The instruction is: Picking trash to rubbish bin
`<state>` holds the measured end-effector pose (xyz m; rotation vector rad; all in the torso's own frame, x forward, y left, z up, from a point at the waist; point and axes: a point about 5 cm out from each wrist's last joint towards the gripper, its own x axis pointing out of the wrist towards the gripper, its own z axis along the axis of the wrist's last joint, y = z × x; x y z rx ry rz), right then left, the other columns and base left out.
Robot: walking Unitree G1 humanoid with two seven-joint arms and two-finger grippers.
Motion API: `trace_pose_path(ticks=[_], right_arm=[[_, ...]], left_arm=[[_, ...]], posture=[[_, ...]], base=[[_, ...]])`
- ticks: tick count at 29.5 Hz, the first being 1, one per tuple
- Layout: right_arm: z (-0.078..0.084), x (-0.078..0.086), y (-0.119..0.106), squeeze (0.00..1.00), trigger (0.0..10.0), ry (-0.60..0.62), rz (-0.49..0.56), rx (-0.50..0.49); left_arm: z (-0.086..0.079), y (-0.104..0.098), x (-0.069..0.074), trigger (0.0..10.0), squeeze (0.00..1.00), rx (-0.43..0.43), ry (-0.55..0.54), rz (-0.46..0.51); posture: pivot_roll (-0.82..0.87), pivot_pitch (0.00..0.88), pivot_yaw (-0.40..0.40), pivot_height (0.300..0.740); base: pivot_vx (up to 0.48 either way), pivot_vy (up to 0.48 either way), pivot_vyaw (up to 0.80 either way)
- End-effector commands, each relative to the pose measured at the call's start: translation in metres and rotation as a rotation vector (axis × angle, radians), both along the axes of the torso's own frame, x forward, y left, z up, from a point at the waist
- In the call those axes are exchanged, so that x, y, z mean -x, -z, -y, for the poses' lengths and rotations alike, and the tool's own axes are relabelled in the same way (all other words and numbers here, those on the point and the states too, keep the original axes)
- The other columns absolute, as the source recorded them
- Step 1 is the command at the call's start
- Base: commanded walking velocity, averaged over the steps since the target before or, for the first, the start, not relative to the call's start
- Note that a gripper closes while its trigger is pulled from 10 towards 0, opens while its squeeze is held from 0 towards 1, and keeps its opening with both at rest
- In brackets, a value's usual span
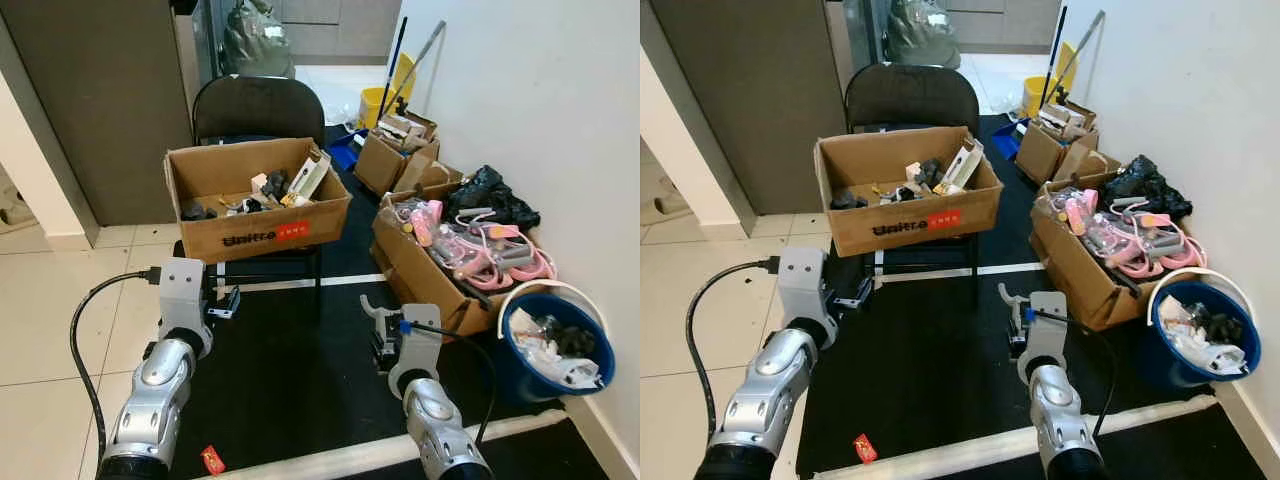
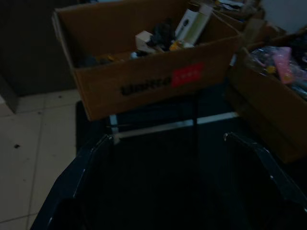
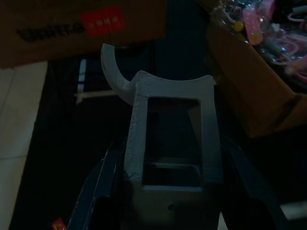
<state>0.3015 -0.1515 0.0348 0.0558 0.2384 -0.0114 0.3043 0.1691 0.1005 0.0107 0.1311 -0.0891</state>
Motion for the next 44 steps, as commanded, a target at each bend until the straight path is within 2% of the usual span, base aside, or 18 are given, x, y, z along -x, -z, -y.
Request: trace_pose_path(ticks=[1, 44], right_arm=[[0.0045, 0.001, 0.002, 0.0, 10.0, 0.013, -0.008, 0.0], [0.0042, -0.0004, 0.0015, 0.0, 10.0, 0.006, -0.004, -0.016]], left_arm=[[0.0011, 0.0019, 0.0024, 10.0, 0.0, -0.009, 0.006, -0.012], [0.0052, 0.0034, 0.0025, 10.0, 0.0, -0.003, 0.025, -0.026]], posture=[[0.06, 0.109, -0.029, 0.74], [0.06, 0.095, -0.022, 0.74]], base=[[0.319, 0.0, 0.0], [0.316, 0.0, 0.0]])
